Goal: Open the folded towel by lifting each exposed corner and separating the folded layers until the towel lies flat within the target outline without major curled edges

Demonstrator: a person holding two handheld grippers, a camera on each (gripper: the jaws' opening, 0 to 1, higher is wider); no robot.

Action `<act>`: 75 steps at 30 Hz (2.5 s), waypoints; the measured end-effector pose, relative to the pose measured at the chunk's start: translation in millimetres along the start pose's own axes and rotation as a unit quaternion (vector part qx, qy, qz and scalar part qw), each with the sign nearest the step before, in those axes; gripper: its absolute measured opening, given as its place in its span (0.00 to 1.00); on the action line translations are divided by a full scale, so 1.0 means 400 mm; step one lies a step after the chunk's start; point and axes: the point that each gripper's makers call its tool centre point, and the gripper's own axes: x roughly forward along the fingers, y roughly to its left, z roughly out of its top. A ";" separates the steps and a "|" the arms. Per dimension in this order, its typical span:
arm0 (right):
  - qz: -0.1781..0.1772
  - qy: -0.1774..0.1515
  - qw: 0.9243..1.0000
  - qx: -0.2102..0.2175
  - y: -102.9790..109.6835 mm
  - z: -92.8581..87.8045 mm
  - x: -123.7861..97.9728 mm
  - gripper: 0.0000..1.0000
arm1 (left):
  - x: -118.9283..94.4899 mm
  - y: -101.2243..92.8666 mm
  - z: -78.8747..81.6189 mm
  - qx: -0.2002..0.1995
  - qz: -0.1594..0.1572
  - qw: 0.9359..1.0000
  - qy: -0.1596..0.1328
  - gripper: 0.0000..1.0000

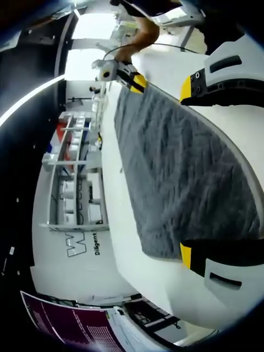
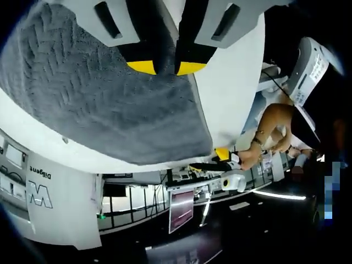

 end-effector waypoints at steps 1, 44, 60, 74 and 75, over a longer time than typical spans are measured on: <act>0.000 -0.001 1.000 0.000 0.001 0.000 0.000 0.09 | 0.001 -0.001 -0.001 0.000 -0.001 1.000 0.001 0.99; -0.269 -0.009 0.962 0.046 -0.211 -0.108 -0.460 0.99 | -0.040 -0.004 0.040 -0.017 0.023 0.999 -0.018 0.99; -0.299 -0.020 0.953 0.055 -0.228 -0.106 -0.523 0.99 | -0.055 -0.021 0.053 -0.015 0.019 1.000 -0.016 0.99; -0.294 -0.006 0.954 0.058 -0.221 -0.116 -0.511 0.99 | -0.044 -0.039 0.060 -0.019 0.009 0.999 -0.029 0.99; -0.294 -0.006 0.954 0.060 -0.220 -0.117 -0.510 0.99 | -0.041 -0.042 0.063 -0.019 0.008 0.999 -0.030 0.99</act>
